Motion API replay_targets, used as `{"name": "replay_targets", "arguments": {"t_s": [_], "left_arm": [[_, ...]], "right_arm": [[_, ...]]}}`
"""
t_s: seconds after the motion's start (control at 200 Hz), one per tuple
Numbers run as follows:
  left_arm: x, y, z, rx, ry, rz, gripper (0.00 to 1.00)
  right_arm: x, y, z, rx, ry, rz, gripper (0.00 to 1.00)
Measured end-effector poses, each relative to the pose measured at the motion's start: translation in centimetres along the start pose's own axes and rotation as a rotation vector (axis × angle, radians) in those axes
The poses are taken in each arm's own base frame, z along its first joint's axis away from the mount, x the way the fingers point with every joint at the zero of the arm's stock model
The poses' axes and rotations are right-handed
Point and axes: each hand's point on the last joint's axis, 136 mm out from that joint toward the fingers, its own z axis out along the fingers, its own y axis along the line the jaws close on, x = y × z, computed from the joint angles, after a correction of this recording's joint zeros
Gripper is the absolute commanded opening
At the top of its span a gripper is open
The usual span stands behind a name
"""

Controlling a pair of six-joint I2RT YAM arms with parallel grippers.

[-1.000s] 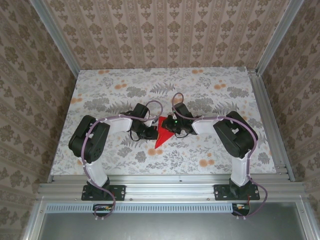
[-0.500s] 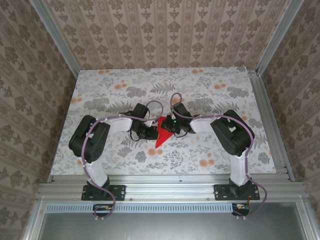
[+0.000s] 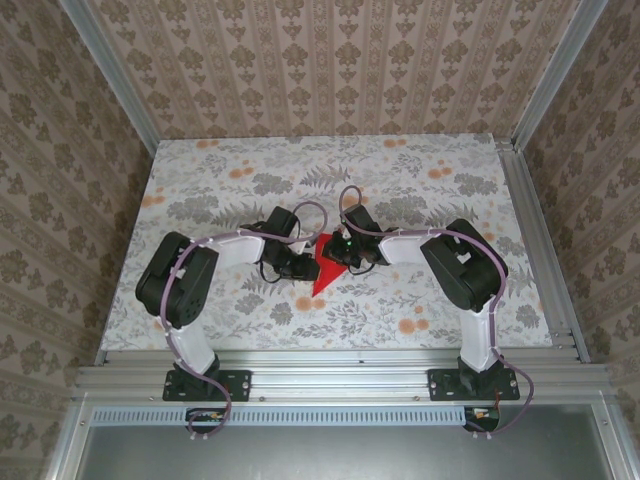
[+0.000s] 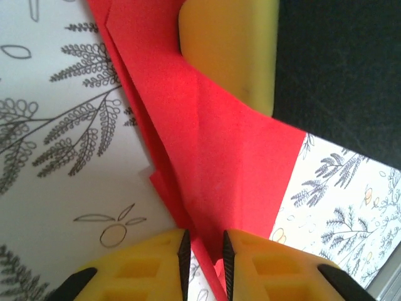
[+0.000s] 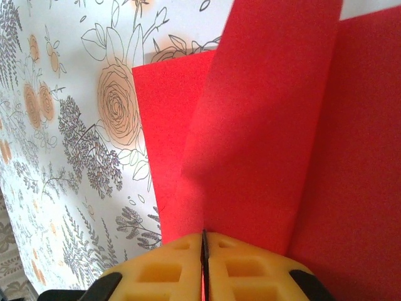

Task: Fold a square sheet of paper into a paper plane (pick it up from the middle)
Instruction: Fourth fold the wing at the center of the table.

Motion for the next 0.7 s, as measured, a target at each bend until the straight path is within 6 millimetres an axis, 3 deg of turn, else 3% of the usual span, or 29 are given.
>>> {"name": "replay_targets", "arguments": {"t_s": [0.33, 0.7], "left_arm": [[-2.3, -0.3, -1.9, 0.001, -0.061, -0.033, 0.37], [-2.9, 0.7, -0.1, 0.01, -0.045, -0.074, 0.32]], "right_arm": [[0.0, 0.0, 0.0, -0.001, 0.001, -0.011, 0.12], [0.4, 0.1, 0.0, -0.015, 0.015, -0.01, 0.11]]}}
